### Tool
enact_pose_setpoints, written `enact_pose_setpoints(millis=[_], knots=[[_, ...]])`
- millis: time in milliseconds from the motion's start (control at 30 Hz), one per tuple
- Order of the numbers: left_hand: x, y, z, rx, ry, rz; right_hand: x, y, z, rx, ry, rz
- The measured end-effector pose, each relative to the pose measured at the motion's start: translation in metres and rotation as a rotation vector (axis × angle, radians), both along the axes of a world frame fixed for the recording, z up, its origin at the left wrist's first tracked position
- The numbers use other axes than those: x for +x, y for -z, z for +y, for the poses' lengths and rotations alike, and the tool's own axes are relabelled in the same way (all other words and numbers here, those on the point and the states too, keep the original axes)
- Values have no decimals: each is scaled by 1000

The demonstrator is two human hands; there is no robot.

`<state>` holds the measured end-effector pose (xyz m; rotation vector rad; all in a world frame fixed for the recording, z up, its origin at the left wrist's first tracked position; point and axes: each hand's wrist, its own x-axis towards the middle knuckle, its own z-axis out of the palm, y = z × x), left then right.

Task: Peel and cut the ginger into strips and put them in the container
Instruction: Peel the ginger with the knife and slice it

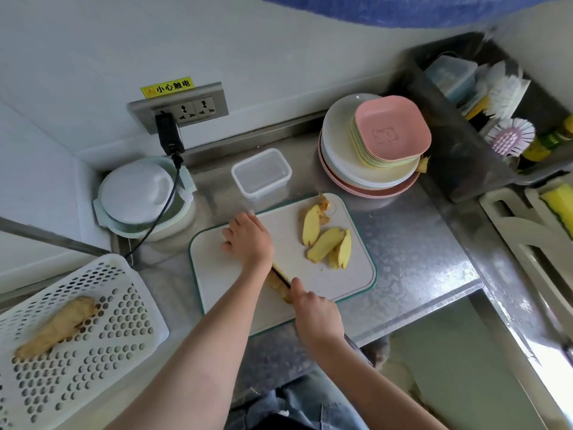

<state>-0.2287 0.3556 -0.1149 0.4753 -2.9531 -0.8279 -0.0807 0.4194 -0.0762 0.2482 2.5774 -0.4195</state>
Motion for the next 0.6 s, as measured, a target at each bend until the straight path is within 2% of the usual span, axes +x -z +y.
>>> enact_pose_setpoints(millis=[167, 300, 467, 600], knots=[[-6, 5, 2, -39, 31, -48, -2, 5, 4, 4, 58, 34], [0, 8, -10, -26, 16, -29, 1, 2, -5, 32, -4, 15], [0, -6, -14, -1, 93, -176, 1, -3, -2, 20, -31, -6], [15, -24, -20, 80, 43, -75, -5, -11, 5, -34, 39, -4]])
